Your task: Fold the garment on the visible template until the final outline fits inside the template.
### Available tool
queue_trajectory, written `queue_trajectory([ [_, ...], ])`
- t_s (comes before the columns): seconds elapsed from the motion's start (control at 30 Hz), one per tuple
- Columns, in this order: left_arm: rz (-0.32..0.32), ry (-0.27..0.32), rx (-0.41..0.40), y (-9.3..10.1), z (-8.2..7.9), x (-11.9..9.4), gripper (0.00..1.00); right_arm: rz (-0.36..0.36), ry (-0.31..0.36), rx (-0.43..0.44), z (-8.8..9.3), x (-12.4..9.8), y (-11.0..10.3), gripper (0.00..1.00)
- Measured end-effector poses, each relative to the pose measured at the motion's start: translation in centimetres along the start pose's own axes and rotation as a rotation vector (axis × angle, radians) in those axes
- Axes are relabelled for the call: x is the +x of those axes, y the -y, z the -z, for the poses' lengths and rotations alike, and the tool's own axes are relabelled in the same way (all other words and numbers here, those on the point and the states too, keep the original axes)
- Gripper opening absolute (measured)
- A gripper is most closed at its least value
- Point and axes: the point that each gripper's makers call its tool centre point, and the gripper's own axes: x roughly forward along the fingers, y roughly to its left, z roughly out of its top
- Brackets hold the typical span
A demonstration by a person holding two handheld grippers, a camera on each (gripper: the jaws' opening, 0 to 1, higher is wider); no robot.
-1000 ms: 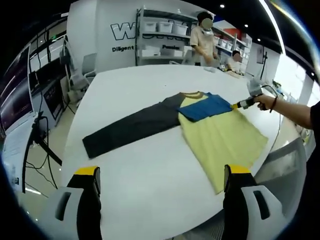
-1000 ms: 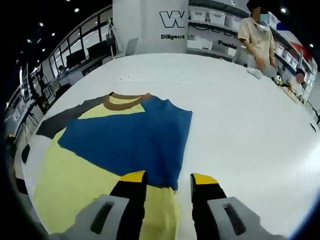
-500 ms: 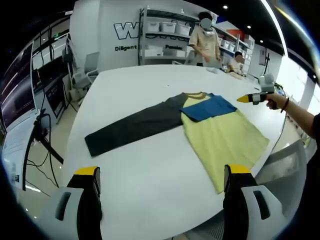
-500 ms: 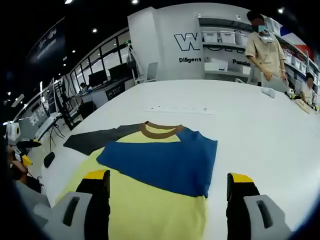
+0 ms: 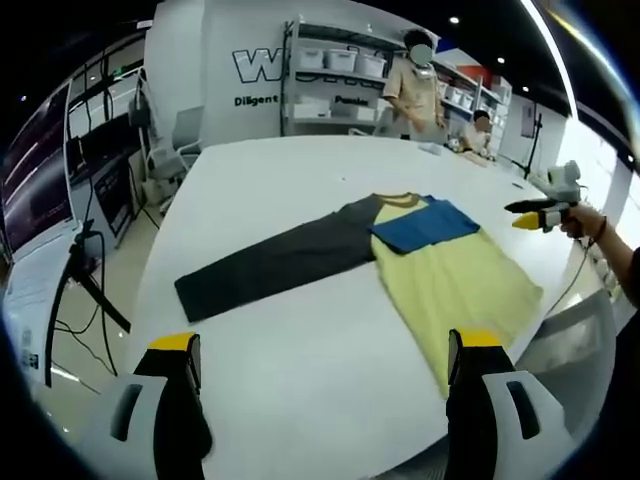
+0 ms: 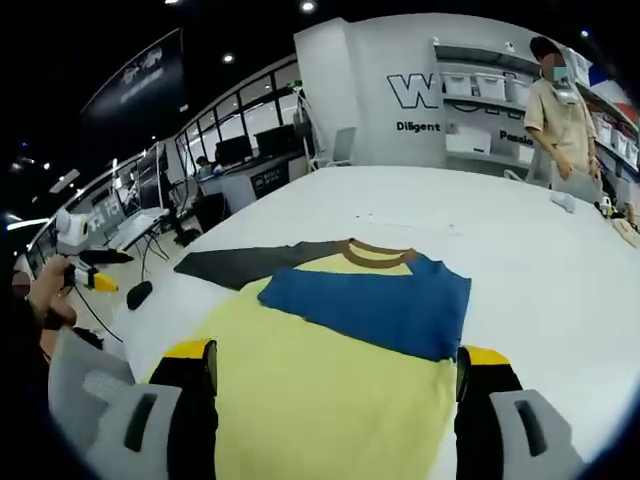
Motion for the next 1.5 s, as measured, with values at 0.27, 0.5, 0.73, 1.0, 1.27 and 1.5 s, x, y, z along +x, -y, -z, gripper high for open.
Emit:
queue_trajectory([
  [0.27,-0.035,-0.008,-0.018,-1.8,0.0,0.2,0.99,-0.04,-0.042,-0.063,2.7,-2.8,-2.6,0.99],
  [0.5,-0.039,-0.012,-0.052,-2.1,0.1,0.9,0.97,-0.065,-0.039,-0.069,3.4,-4.5,-4.4,0.99],
  [0.73,-0.101,-0.034,-0.142,-3.4,0.5,1.3,0.93,-0.089,-0.026,-0.11,3.5,-6.2,-5.8,0.99],
  [1.0,-0.076,0.009,-0.23,-4.7,-0.2,2.6,0.87,-0.075,-0.016,-0.09,4.5,-6.4,-6.5,0.99],
  [1.27,-0.149,-0.005,-0.336,-8.2,0.3,5.7,0.76,-0.05,-0.031,-0.106,5.1,-6.7,-5.9,0.98],
  [1.5,-0.2,-0.047,-0.322,-10.9,1.8,7.7,0.68,-0.024,-0.032,-0.12,5.1,-7.2,-5.4,0.98],
])
